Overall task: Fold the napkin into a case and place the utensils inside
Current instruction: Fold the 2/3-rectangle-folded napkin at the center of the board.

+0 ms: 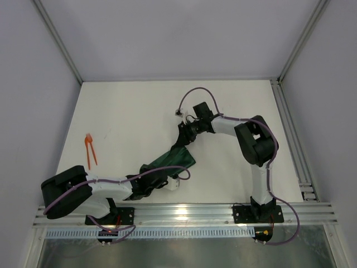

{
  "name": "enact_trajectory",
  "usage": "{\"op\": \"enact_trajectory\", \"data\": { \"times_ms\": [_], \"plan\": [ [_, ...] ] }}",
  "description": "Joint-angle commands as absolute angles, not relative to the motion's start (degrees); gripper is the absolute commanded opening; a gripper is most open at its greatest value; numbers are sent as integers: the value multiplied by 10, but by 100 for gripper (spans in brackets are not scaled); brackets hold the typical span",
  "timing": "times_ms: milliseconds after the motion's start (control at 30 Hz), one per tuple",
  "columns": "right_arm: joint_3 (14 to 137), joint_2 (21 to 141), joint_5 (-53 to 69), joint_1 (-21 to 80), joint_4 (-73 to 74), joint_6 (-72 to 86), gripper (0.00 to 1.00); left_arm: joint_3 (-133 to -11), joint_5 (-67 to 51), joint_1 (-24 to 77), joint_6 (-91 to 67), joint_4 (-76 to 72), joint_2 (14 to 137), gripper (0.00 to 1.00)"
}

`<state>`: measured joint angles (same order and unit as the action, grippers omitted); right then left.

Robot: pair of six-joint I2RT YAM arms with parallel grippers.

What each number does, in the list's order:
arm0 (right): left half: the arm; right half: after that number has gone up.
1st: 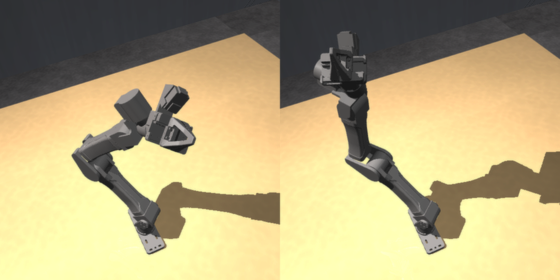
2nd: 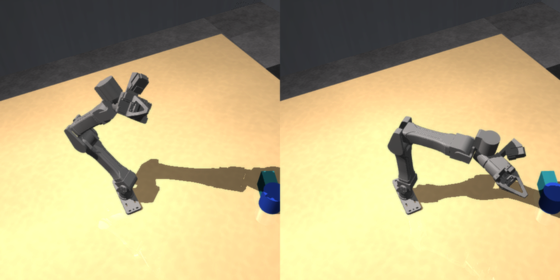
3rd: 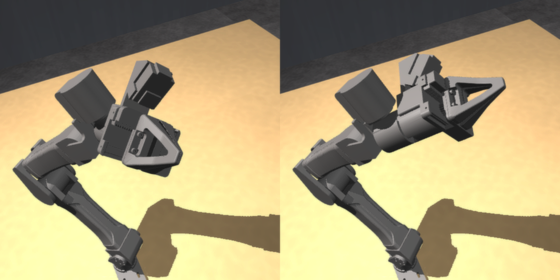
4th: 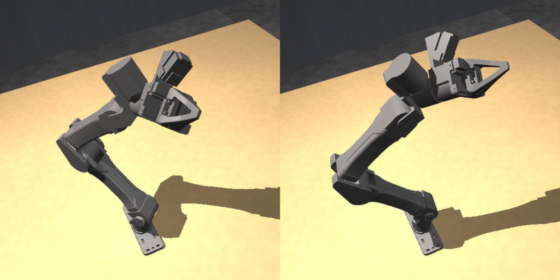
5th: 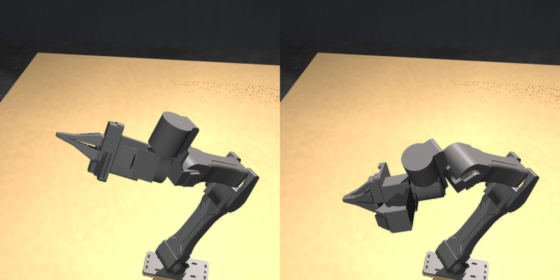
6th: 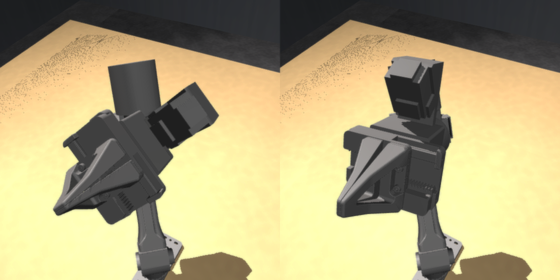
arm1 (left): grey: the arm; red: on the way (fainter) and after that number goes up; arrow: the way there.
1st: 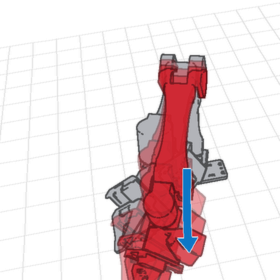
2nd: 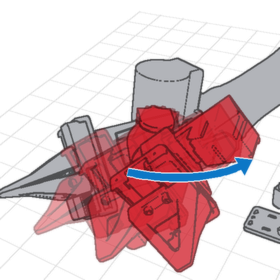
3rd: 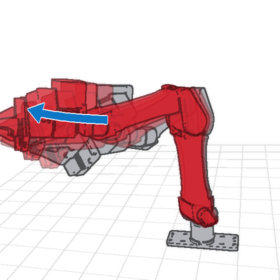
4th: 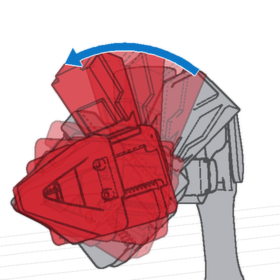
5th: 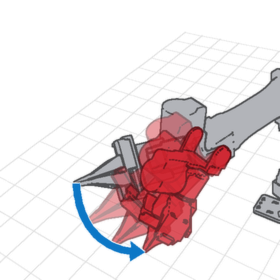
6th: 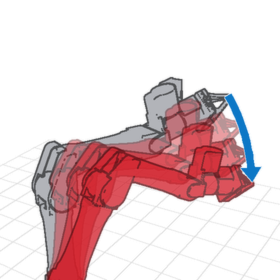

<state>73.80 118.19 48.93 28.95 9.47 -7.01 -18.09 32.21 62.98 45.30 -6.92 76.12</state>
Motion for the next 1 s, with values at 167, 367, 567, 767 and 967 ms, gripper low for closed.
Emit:
{"op": "enact_trajectory", "data": {
  "times_ms": [167, 367, 567, 767, 967],
  "plan": [
    [695, 1152, 495, 294, 47, -62, 16, -182, 319, 629, 425, -57, 742, 0],
    [617, 1093, 466, 295, -29, -40, 12, -185, 316, 623, 406, -34, 702, 11],
    [540, 1042, 425, 302, -87, -16, 11, -197, 302, 600, 386, -1, 669, 27],
    [501, 1011, 403, 321, -111, -5, 10, -214, 275, 600, 365, 68, 602, 33],
    [455, 963, 370, 351, -133, -18, 10, -224, 247, 600, 353, 151, 533, 44]
  ]
}}
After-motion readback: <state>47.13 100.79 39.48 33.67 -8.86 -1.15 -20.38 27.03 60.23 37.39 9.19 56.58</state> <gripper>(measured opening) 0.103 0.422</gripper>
